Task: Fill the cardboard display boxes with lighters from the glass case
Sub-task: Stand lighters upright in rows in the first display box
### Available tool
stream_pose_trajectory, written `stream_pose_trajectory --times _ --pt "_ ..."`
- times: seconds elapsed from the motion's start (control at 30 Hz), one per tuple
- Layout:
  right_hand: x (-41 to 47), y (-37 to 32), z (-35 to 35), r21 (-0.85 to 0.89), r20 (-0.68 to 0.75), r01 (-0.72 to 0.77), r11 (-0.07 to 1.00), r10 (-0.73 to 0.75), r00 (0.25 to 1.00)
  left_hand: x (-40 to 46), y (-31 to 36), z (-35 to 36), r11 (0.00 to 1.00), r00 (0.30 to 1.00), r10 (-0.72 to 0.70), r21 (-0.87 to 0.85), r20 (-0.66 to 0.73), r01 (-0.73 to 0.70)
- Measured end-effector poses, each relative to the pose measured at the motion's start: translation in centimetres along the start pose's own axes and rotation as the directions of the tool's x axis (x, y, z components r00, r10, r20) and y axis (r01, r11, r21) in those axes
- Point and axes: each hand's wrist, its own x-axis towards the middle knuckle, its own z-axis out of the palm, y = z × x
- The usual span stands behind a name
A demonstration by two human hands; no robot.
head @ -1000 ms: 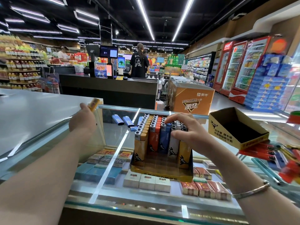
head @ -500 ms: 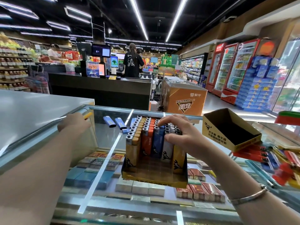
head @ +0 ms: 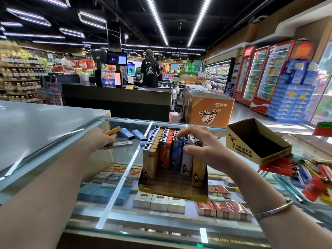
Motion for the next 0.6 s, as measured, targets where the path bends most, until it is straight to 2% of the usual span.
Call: stream_pose_trajectory --times 0.17,0.27,0.4,0.6 --pt "0.0 0.1 0.0 0.016 0.018 -0.008 1.000 0.008 1.000 -0.8 0.4 0.8 0.976 0.981 0.190 0.096 0.048 -0.194" --pt "-0.1 0.1 -0.1 0.016 0.014 -0.006 1.000 0.005 1.000 -1.0 0.8 1.3 0.962 0.965 0.249 0.095 0.076 -0.256" --pt "-0.1 0.1 -0.1 0.008 0.012 -0.003 1.000 0.003 1.000 -1.3 1.2 1.7 0.960 0.959 0.229 0.123 0.167 -0.250" --pt "-0.2 -0.1 -0.1 -0.005 0.012 0.005 1.000 -0.005 1.000 -1.5 1.4 1.2 0.981 0.954 0.169 0.048 0.246 -0.186"
